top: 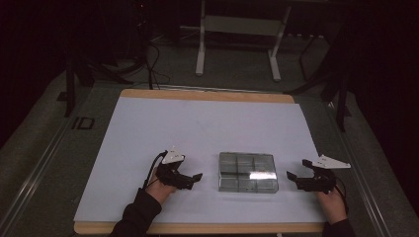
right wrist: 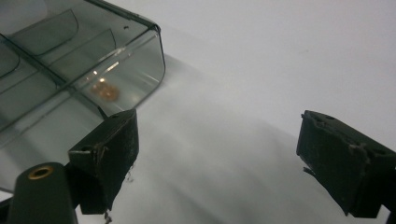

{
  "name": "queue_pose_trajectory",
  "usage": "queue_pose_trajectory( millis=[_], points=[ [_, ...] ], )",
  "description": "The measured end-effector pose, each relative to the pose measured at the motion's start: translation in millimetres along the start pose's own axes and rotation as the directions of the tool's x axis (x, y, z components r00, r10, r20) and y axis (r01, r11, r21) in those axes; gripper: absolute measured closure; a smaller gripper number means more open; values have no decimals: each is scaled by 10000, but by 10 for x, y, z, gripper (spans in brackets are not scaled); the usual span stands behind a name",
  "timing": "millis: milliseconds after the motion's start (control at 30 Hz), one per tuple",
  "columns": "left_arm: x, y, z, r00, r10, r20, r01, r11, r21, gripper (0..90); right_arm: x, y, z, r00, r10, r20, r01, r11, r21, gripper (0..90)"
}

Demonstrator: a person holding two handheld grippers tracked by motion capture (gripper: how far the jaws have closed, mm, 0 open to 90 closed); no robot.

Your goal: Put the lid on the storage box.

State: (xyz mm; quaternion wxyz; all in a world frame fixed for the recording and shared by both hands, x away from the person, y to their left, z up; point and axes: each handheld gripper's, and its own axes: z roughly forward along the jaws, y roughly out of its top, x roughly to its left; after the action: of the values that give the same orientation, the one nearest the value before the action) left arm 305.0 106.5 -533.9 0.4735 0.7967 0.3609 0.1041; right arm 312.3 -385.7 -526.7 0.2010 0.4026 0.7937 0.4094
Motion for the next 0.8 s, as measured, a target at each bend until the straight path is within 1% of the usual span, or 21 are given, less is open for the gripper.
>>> queue_pose_trajectory(
  millis=[100,267,300,400,500,533,633,733,767,800],
  points=[
    [-25,-38,-34,10000,1,-76,-1,10000,-50,20,12,-38,-2,10000,23,-57,-22,10000,53,127],
    [-64,-96,-59,9999,-95,-65,94,9998,-149,20,46,-79,-19,10000,-46,16,46,10000,-14,131],
    [-80,-113,-70,9999,-106,-94,105,9998,-178,20,66,-101,-32,9998,-133,151,133,9999,-41,131],
    [-95,-132,-74,9999,-146,-87,144,9997,-213,20,69,-119,-45,9996,-161,219,163,9998,-83,131],
    [-104,-160,-66,9998,-138,-163,135,9998,-162,20,62,-141,-71,9994,-170,302,175,9997,-148,131],
    [-107,-169,-64,9997,-132,-208,128,9998,-162,20,63,-166,-93,9988,-134,467,146,9995,-264,131],
    [-122,-180,-61,9993,-64,-367,58,9998,-166,20,48,-198,-115,9974,-64,713,88,9994,-331,132],
    [-127,-186,-66,9990,-82,-444,71,9997,-246,20,37,-203,-125,9969,98,786,-63,9990,-437,134],
    [-131,-195,-81,9981,-62,-615,37,9992,-398,20,21,-207,-127,9968,288,744,-253,9986,-473,135],
    [-134,-201,-89,9976,-124,-678,89,9987,-512,20,13,-209,-131,9971,327,690,-292,9982,-521,135]
  ],
)
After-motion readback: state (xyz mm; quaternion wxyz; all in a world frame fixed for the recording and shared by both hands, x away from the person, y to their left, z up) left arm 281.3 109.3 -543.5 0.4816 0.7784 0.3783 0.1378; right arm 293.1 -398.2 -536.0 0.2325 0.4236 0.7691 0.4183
